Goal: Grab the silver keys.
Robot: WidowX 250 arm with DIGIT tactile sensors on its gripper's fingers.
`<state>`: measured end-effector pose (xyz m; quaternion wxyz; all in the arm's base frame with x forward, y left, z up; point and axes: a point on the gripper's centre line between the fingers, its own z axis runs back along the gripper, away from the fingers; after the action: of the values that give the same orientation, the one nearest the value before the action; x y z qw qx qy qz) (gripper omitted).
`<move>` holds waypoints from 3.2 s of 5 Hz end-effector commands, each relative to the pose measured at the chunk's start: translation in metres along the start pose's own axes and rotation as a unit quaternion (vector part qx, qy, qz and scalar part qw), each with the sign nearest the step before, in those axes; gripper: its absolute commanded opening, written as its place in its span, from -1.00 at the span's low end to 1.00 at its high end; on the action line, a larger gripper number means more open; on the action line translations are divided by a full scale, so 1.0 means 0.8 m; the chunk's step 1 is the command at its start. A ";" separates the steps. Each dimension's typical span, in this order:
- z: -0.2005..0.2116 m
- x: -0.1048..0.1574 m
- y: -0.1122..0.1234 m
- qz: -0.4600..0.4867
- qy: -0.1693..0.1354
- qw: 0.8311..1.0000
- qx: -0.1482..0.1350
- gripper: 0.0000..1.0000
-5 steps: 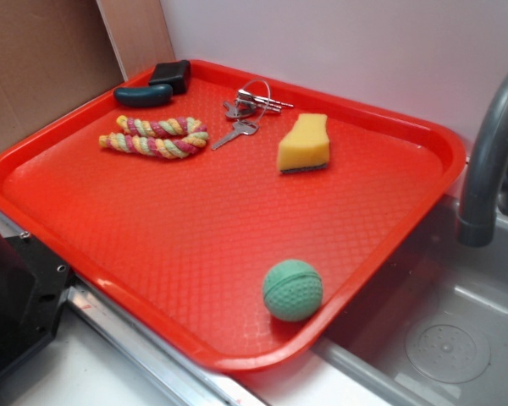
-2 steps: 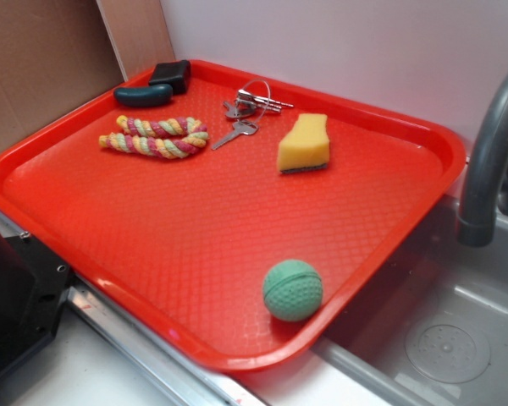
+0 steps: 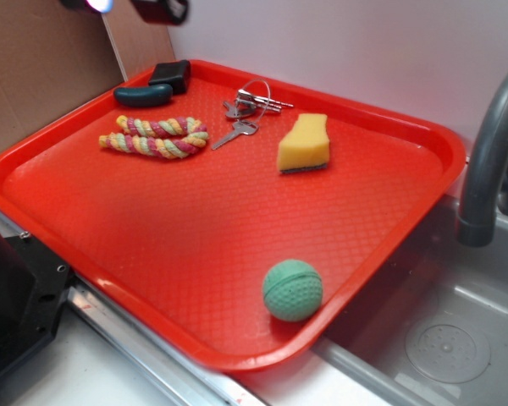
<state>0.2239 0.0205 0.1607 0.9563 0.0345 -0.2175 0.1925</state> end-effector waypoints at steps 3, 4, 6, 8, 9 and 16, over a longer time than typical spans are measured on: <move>-0.048 0.014 -0.002 -0.009 0.010 0.999 0.039 1.00; -0.098 0.025 -0.027 -0.033 0.030 0.998 0.043 1.00; -0.131 0.029 -0.049 -0.067 0.017 0.997 0.023 1.00; -0.153 0.039 -0.048 -0.057 -0.042 0.997 0.010 1.00; -0.169 0.046 -0.049 -0.053 -0.031 0.998 -0.004 1.00; -0.224 0.055 -0.059 -0.083 -0.036 0.995 0.034 -1.00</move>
<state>0.3504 0.0097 0.0137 0.9597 0.0827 -0.2397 0.1208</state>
